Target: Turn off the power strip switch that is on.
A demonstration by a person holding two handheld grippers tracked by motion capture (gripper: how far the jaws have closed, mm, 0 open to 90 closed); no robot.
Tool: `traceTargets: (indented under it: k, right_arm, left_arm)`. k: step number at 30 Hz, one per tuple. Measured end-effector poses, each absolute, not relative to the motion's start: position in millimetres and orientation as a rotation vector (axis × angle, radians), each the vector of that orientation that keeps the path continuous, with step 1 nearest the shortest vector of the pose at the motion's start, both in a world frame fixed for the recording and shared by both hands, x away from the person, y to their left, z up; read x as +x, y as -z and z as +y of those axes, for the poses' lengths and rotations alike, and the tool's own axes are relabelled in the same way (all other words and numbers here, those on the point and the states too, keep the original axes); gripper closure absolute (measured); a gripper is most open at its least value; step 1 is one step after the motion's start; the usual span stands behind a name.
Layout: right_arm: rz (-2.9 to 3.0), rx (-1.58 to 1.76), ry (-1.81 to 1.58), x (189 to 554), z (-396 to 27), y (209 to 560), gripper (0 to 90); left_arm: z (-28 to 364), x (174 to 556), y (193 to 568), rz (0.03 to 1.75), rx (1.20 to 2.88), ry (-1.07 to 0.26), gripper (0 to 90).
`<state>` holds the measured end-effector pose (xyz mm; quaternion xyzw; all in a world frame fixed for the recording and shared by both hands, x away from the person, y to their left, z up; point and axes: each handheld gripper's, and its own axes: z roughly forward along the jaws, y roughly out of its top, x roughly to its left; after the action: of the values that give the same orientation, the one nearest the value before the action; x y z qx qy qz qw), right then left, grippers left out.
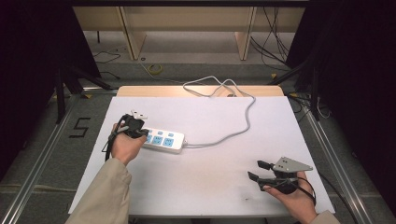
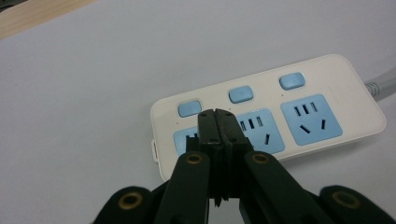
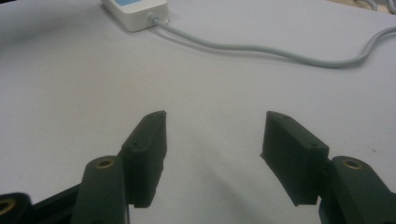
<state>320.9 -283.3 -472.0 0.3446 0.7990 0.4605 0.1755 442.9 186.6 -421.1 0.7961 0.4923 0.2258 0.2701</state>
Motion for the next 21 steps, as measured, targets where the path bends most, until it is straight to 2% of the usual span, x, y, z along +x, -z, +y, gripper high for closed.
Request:
traceTargets:
  k: [21]
  right_arm:
    - [2.264, 0.976, -1.306, 321.2, -282.5, 472.2, 40.8]
  left_arm:
    - [185.3, 451.6, 416.7, 1.334, 2.162, -0.608, 89.6]
